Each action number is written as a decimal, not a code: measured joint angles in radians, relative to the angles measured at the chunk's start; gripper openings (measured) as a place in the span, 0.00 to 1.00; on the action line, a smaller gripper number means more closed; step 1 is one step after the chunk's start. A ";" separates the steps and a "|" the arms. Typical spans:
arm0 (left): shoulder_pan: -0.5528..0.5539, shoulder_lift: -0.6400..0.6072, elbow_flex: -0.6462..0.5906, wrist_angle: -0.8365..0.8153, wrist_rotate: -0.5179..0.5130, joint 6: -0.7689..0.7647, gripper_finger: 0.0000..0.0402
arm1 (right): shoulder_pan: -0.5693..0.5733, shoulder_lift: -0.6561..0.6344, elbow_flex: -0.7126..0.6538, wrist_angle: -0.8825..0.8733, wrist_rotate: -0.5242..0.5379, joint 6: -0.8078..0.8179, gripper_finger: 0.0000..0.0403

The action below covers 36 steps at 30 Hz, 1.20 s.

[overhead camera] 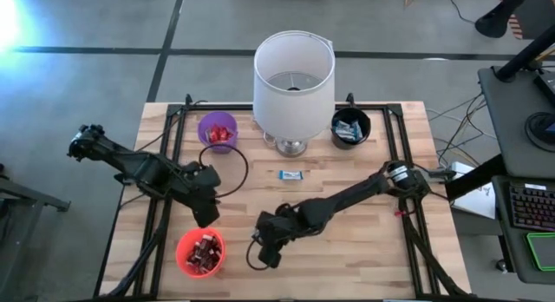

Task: Sort candy
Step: Put the black chocolate into the orange bucket

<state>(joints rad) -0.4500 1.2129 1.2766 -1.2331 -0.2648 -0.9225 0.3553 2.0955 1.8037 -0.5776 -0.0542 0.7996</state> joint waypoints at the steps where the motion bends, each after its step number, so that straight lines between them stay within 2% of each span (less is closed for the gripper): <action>1: 0.000 0.000 -0.005 0.035 0.013 0.011 0.31 | -0.003 -0.013 0.000 0.003 0.016 -0.010 0.02; 7: 0.000 0.000 -0.050 0.214 0.031 0.050 0.28 | -0.018 -0.081 0.001 0.005 0.087 -0.058 0.02; 11: 0.000 0.007 -0.087 0.370 0.112 0.069 0.27 | -0.024 -0.126 0.001 0.012 0.122 -0.086 0.02; 14: 0.000 0.015 -0.106 0.455 0.128 0.088 0.26 | -0.029 -0.145 0.002 0.017 0.143 -0.098 0.02; 25: 0.019 0.066 -0.117 0.501 0.201 0.110 0.25 | -0.033 -0.156 0.002 0.022 0.152 -0.104 0.02; 36: 0.045 0.118 -0.117 0.561 0.209 0.145 0.25 | -0.033 -0.158 0.002 0.044 0.152 -0.104 0.02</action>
<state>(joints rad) -0.4051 1.3308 1.1599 -0.6726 -0.0556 -0.7772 0.3225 1.9373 1.8053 -0.5339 0.0975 0.6954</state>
